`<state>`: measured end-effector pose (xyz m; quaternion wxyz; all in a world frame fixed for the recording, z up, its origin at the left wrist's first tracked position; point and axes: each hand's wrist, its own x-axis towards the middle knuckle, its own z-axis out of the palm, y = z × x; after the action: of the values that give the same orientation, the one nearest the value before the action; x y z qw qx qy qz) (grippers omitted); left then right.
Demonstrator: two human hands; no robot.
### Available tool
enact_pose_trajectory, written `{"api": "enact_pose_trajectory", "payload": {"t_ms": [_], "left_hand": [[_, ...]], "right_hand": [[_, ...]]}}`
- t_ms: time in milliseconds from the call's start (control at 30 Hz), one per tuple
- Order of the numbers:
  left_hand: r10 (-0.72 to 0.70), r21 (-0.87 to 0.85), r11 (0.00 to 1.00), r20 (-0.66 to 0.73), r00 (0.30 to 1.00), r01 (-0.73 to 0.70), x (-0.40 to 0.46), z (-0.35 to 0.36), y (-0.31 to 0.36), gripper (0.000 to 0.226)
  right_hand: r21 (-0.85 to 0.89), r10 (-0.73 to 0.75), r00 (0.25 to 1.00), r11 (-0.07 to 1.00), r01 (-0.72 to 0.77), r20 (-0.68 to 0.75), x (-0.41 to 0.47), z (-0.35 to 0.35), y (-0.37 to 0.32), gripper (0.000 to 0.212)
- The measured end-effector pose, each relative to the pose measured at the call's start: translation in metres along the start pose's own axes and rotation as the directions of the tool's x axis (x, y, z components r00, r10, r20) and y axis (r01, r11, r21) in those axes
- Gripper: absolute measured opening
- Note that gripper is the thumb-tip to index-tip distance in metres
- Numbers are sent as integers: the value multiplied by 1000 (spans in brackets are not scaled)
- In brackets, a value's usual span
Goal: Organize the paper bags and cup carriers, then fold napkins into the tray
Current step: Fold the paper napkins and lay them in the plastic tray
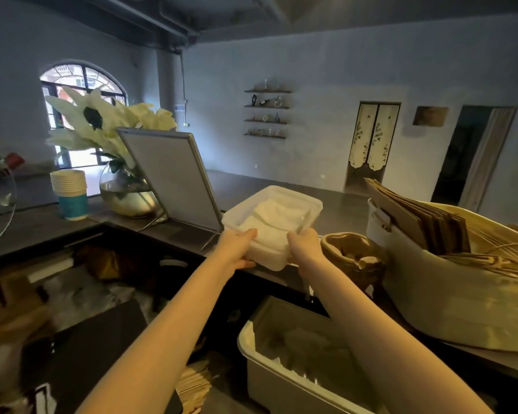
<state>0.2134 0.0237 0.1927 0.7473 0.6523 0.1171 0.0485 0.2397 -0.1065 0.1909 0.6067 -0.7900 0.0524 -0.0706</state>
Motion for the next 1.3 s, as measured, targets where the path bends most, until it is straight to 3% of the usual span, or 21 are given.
{"api": "enact_pose_trajectory", "payload": {"t_ms": [100,233,400,567,633,733,867,933,1000,1100,1200,1300], "left_hand": [[47,113,993,-128,991,-32,19,-15,-7,75],[110,283,955,-41,993,-94,32,-22,-20,67],[55,248,967,23,998,-59,42,-25,-35,48],[38,126,991,40,999,-43,49,-22,-42,55],[23,99,995,58,998,-29,52,-19,-42,55],[5,79,997,43,999,-8,58,-13,-43,56],[32,131,991,8,999,-33,59,-5,-47,60],[82,191,979,-25,996,-76,56,-2,-50,62],[184,340,930,-95,978,-142,52,-1,-49,66],[480,629,718,-136,867,-299,44,1,-44,54],[583,685,563,66,810,-462,31,15,-35,23],[510,681,492,279,813,-542,21,35,-31,22]], "right_hand": [[-15,-27,999,1000,26,-38,7,-1,14,39],[-56,-34,997,998,30,-71,18,6,28,34],[-84,-55,998,995,52,-27,24,8,44,41],[-176,-113,989,976,128,94,12,-7,42,48],[-291,-216,963,922,256,163,1,-13,37,52],[-529,-297,908,741,414,294,-15,-16,33,40],[-570,-315,928,733,372,200,-17,-13,32,30],[-594,-296,927,712,374,229,-16,-13,28,32],[-599,-283,921,700,390,268,-20,-16,19,37],[-608,-345,903,668,429,258,-27,-32,6,37],[-613,-443,877,644,457,187,-34,-57,-3,32],[-765,-502,846,471,439,177,-34,-84,-2,35]]}}
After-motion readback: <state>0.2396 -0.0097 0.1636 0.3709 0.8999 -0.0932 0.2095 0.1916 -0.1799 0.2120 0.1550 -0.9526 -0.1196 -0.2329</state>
